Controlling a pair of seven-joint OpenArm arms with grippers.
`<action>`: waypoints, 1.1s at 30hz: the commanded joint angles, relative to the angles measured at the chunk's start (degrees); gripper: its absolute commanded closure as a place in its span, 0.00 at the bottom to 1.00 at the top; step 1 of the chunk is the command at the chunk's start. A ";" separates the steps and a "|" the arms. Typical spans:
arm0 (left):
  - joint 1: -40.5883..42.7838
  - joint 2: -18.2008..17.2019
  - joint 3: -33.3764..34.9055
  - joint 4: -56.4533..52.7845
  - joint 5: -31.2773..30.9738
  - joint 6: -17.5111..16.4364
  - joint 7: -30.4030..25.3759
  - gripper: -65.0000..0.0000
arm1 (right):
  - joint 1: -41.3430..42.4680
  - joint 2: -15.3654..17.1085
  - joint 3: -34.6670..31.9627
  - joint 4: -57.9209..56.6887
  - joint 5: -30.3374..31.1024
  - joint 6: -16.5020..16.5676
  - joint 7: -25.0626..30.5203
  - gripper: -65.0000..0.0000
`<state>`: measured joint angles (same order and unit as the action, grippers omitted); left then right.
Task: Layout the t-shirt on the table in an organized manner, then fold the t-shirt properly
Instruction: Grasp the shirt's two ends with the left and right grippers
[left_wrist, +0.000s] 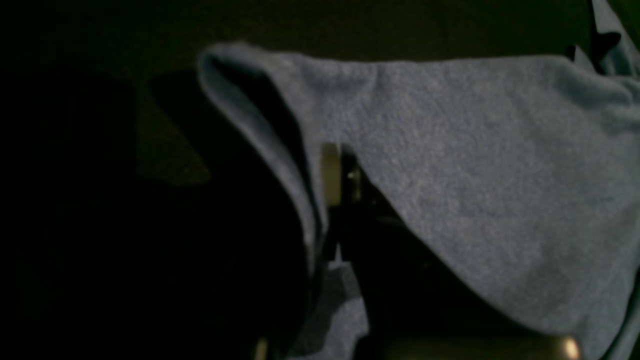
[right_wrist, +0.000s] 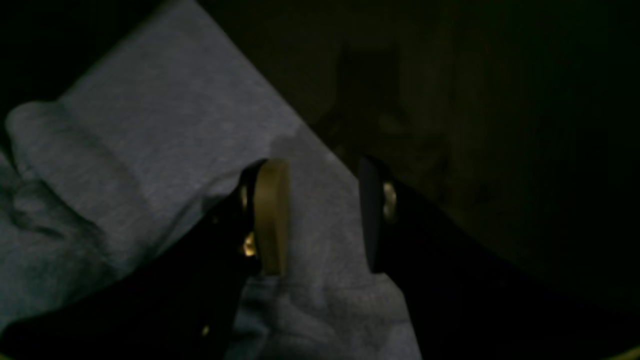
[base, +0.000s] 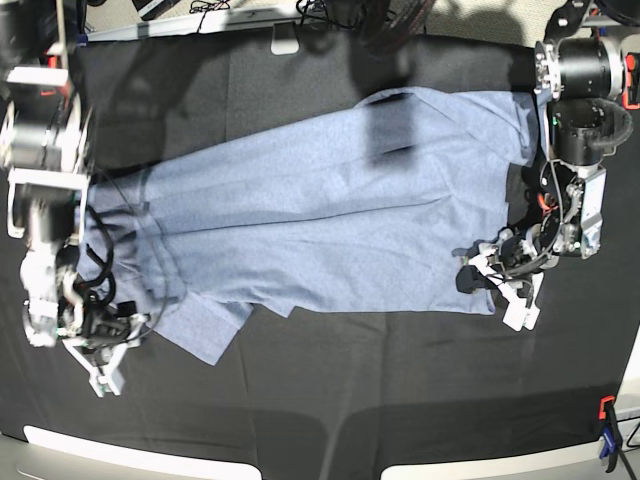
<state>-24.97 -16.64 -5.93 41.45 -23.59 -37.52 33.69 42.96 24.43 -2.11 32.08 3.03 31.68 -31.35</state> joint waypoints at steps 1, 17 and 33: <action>-1.03 -0.37 0.04 0.52 0.57 0.15 1.01 1.00 | 3.85 0.66 0.20 -1.29 -0.94 -0.17 2.25 0.65; -0.74 -0.39 0.04 0.52 0.57 0.15 0.90 1.00 | 4.11 6.54 0.20 -12.66 -2.89 0.15 1.92 0.65; -0.74 -0.48 0.02 0.52 0.50 0.15 -2.14 1.00 | -1.25 4.79 0.20 -9.75 -1.55 -3.65 6.05 1.00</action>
<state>-24.62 -16.69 -5.93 41.45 -23.24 -37.52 31.40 40.25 28.58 -1.89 21.74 1.50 28.40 -25.21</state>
